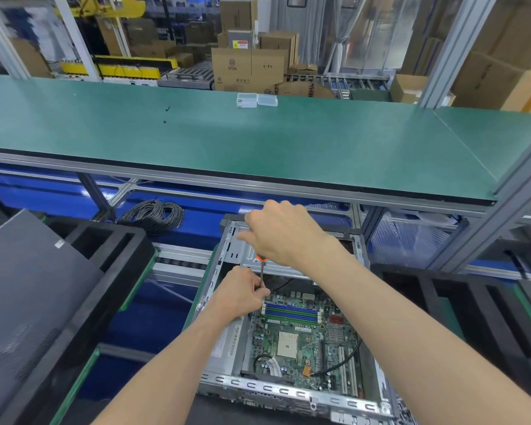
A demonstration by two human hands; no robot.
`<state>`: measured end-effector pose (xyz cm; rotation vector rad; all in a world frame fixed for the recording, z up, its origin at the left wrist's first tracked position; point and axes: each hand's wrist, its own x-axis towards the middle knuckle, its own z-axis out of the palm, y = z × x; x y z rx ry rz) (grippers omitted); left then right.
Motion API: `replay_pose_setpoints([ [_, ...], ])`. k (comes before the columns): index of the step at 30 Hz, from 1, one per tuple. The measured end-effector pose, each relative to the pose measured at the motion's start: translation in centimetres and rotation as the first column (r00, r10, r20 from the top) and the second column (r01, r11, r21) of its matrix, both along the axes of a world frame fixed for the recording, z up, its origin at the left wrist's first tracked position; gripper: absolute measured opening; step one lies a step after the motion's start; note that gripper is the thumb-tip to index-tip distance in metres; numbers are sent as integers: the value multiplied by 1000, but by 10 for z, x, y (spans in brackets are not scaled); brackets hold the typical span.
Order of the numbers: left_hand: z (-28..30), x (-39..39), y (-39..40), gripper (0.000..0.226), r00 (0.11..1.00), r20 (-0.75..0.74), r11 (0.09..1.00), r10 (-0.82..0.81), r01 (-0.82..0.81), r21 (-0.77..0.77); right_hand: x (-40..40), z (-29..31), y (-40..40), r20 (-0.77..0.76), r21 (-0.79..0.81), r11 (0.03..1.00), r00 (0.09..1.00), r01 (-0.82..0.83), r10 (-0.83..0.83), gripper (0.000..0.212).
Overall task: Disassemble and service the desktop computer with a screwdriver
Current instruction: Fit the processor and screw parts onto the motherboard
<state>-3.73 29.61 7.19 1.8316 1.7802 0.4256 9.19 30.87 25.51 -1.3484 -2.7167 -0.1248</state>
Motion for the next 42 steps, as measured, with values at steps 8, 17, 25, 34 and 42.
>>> replay_pose_setpoints([
  [8, -1, 0, 1, 43, 1000, -4, 1000, 11, -11, -22, 11, 9, 6, -162, -354, 920, 980, -168, 117, 21],
  [17, 2, 0, 0, 32, 999, 43, 1000, -8, 8, 10, 5, 4, 8, -27, -209, 977, 999, -51, 46, 4],
  [25, 1, -2, -1, 41, 996, 87, 997, 23, -30, 76, 8, 1, 4, -69, -151, 988, 997, -33, 23, 25],
  [34, 0, -1, -1, 41, 999, 47, 998, 22, -25, 55, 8, 7, 5, -174, -327, 930, 978, -167, 115, 25],
  [42, -4, -2, 2, 30, 999, 47, 999, 17, -19, 41, 0, 1, 1, -14, -77, 997, 1000, -28, 27, 21],
])
